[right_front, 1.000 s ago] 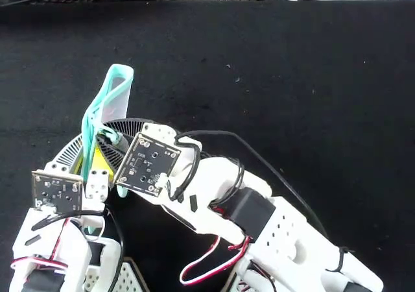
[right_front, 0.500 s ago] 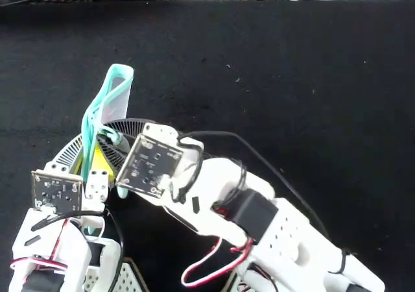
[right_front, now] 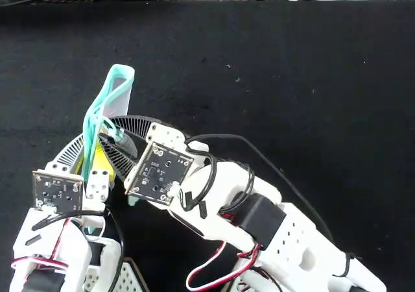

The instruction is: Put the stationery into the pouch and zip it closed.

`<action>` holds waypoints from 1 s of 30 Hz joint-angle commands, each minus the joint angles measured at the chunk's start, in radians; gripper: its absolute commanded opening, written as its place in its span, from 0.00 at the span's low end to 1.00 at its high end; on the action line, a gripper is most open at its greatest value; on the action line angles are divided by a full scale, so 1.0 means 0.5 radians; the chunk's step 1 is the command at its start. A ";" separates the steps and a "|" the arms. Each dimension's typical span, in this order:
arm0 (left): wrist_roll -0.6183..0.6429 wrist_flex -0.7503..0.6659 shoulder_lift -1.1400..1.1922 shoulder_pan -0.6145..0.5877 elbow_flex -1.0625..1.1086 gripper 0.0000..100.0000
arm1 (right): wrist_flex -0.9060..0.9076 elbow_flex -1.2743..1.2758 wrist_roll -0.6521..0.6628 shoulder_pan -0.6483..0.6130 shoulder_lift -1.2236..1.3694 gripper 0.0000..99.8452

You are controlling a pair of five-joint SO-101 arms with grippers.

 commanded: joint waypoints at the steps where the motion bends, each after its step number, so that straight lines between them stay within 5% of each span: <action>1: -0.012 0.037 -0.012 -0.011 0.026 0.03 | -0.009 -0.066 -0.018 0.012 0.005 0.05; 16: -0.012 0.037 -0.012 -0.011 0.026 0.03 | -0.018 -0.032 -0.021 0.028 -0.011 0.01; 30: -0.012 0.037 -0.012 -0.011 0.026 0.03 | -0.117 -0.023 -0.341 0.356 -0.002 0.01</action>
